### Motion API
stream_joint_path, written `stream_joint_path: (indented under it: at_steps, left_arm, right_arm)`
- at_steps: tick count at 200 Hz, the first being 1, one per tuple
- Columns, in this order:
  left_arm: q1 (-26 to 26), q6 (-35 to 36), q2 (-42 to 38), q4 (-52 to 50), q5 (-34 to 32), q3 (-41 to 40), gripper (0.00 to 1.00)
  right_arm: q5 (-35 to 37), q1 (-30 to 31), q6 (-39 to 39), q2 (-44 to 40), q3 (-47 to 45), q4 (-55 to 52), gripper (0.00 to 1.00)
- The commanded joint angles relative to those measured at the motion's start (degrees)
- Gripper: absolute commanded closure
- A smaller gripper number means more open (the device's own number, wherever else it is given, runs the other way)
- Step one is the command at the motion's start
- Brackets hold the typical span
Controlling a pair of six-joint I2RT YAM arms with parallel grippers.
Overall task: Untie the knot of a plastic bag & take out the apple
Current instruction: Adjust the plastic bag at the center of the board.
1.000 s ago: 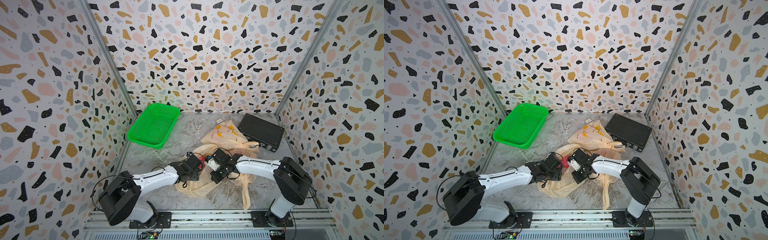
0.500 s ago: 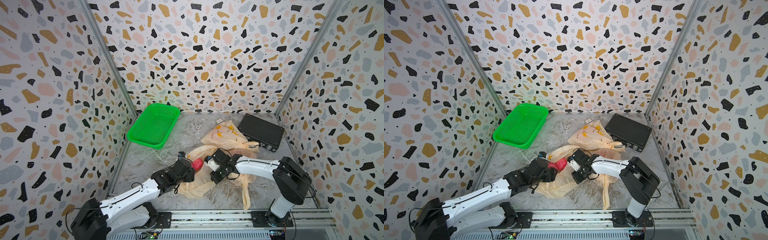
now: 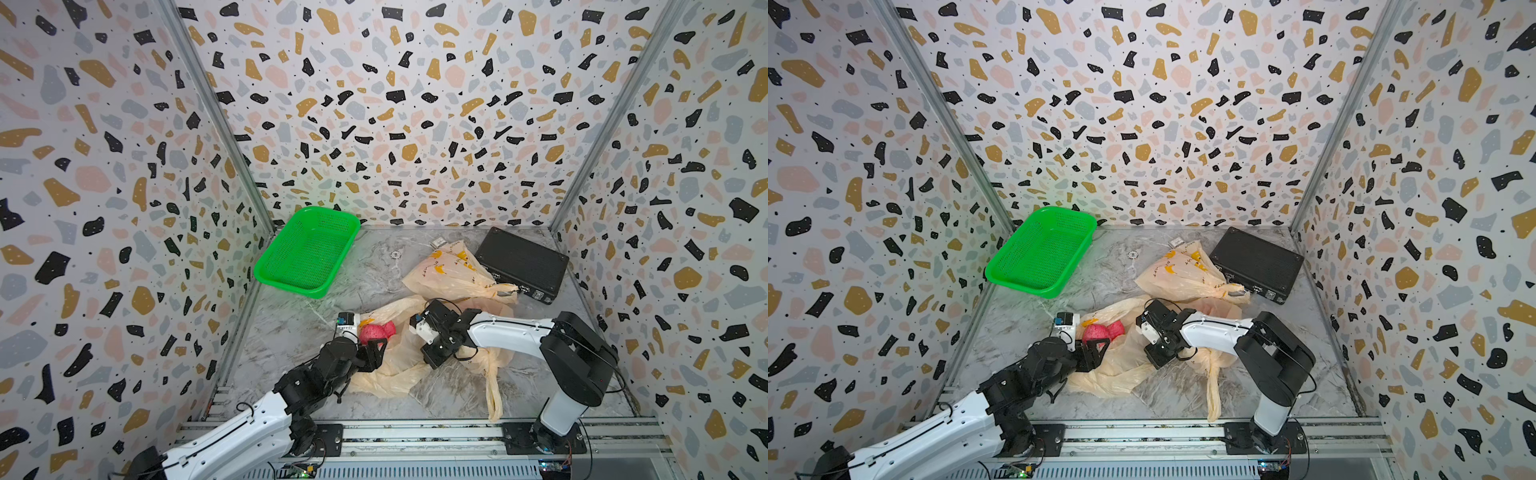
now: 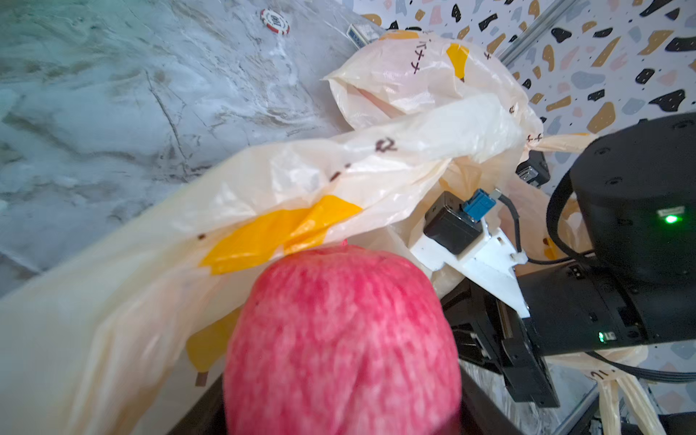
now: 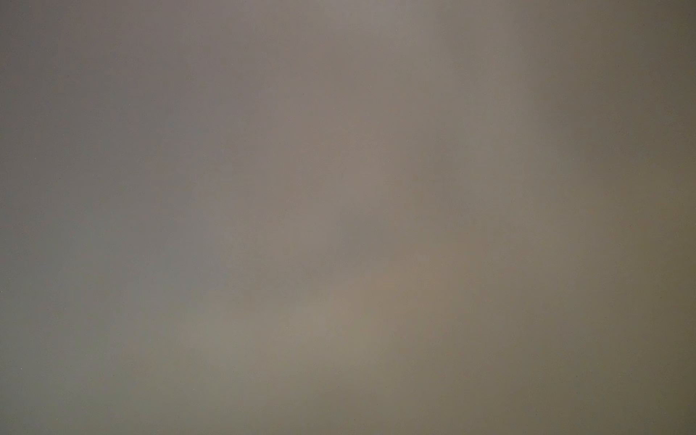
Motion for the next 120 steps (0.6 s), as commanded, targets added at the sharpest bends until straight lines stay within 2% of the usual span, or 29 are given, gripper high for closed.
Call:
stream_joint_path:
  at_steps: [1,18,48,87,120]
  left_arm:
    - [0.2,-2.8,0.1,5.3,-2.4,0.3,0.43]
    - [0.2,-4.7,2.5,8.4,-2.9,0.1,0.43]
    - [0.1,-8.0,6.3,15.0,-4.0,-0.7,0.43]
    - [0.1,-9.6,7.8,18.2,-4.7,-0.6,0.42]
    - [0.1,-11.6,6.7,19.9,-4.5,-2.0,0.42]
  right_arm:
    - [-1.5,0.1,-2.1,-7.7,4.3,-6.6,0.6]
    - [-4.2,0.1,-2.1,-11.9,6.0,-8.3,0.45]
    - [-7.0,1.5,-2.8,-17.3,5.5,-5.4,0.24]
    - [-9.3,3.9,-1.0,-12.8,2.8,5.9,0.19]
    - [-6.1,4.0,0.1,-8.5,-0.1,16.9,0.21]
